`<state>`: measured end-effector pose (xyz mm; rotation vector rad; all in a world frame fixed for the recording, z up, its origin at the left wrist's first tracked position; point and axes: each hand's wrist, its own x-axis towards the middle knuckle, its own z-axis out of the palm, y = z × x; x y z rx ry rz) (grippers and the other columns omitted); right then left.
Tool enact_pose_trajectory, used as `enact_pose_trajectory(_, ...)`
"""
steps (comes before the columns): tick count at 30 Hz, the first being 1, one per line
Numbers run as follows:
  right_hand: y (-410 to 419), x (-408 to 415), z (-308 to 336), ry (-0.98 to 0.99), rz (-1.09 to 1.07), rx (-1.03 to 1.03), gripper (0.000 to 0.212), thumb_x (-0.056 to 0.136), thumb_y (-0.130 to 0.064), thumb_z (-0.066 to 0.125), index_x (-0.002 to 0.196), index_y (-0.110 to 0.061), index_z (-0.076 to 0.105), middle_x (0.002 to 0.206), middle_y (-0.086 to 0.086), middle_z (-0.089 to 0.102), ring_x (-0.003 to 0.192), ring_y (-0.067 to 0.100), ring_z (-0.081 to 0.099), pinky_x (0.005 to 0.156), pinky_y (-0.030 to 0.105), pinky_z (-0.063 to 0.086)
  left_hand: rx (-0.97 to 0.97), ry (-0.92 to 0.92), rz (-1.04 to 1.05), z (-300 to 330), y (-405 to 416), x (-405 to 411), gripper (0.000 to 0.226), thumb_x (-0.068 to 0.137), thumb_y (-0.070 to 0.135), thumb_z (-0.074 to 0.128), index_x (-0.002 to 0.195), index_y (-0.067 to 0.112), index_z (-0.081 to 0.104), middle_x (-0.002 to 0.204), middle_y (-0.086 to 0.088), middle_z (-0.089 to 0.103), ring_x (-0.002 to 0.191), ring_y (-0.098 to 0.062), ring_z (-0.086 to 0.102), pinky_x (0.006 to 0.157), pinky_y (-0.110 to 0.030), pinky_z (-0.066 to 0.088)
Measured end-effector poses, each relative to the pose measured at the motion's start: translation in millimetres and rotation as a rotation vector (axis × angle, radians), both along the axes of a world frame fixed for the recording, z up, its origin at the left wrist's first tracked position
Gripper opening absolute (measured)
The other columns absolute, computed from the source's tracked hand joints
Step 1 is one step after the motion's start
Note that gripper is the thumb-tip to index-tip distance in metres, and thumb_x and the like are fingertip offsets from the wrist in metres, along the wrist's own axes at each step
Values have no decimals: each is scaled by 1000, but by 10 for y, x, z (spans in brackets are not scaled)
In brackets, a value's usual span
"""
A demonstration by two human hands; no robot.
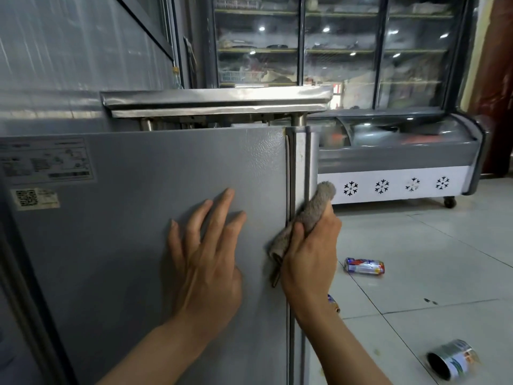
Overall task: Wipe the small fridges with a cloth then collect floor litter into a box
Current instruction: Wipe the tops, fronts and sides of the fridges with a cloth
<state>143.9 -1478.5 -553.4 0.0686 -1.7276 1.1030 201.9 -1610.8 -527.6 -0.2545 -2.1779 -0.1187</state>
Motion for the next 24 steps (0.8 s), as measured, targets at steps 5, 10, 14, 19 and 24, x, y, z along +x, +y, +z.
enact_pose_trajectory(5,47,7,630,55,-36,113,60,92,-18,43,147,-13,19,128,10,41,113,28,43,85,38,39,22,15,-8,87,33,62,72,52,9,62,123,17,53,149,-2,37,129,-27,32,103,-58,21)
enact_pose_trajectory(10,-4,-133,1156,118,-146,48,55,94,-22,41,144,-7,26,132,13,42,116,32,45,84,42,43,14,18,-9,72,39,22,78,50,2,73,124,16,54,149,-3,38,130,-27,31,102,-62,26)
enact_pose_trajectory(14,-22,-196,751,144,-179,-5,49,93,-27,36,138,-8,33,128,9,44,112,24,44,76,34,39,-43,-1,7,-89,28,-18,83,54,4,70,132,17,48,152,-1,32,134,-27,28,105,-60,21)
enact_pose_trajectory(19,-5,15,-430,-54,-57,-25,46,86,-35,35,130,-26,28,99,-14,28,98,22,46,72,25,28,-61,-32,19,-352,71,9,86,56,4,71,137,17,43,152,-2,31,134,-26,29,106,-59,18)
enact_pose_trajectory(24,44,116,-622,-111,9,43,55,88,-18,44,140,-17,27,119,1,41,108,29,48,79,28,37,-131,-106,40,-581,-1,84,88,58,5,70,139,15,40,154,1,26,134,-26,28,106,-60,17)
